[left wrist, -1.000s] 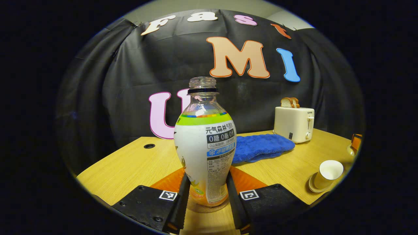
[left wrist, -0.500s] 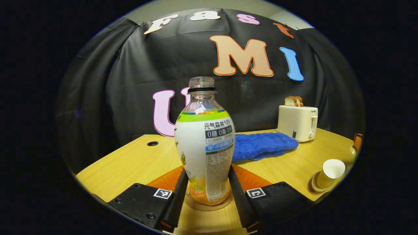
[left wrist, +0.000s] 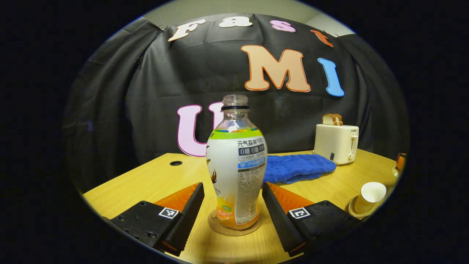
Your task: Open the teacup lid with one hand, grasp the water bottle and pour water into the teacup with the other hand; after pouring, place the water bottle on the coaster and then close the teacup lid.
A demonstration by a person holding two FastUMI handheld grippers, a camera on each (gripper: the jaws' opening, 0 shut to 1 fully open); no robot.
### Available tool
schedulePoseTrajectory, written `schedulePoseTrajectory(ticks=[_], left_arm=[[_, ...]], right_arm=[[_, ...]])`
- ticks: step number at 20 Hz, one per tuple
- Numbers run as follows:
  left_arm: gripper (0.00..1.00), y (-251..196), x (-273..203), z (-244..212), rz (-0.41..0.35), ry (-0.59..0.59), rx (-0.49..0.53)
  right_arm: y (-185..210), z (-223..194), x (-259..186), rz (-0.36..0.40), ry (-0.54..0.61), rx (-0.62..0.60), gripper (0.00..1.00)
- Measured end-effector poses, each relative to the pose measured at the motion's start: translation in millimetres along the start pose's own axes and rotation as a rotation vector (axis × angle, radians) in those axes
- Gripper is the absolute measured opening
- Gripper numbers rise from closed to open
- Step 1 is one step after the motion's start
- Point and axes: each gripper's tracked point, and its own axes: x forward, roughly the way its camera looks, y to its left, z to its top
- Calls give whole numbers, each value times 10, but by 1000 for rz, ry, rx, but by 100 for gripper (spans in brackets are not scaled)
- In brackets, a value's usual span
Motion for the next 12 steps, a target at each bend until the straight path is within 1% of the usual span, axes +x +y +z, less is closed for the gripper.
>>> schedulePoseTrajectory(ticks=[1, 6, 8, 10, 12], left_arm=[[94, -20, -40, 6, 1, -8, 12], [95, 26, -213, 71, 41, -56, 30], [95, 49, -290, 156, 45, -101, 16], [94, 77, -369, 112, 52, -95, -4], [94, 116, -433, 107, 64, -99, -25]], right_arm=[[-3, -8, 8, 0, 0, 0, 34], [12, -12, 10, 6, 1, 1, 34], [58, -16, 39, 22, 3, 2, 34], [122, -21, 93, 32, 3, 2, 34], [257, -26, 164, 62, 3, 3, 34]])
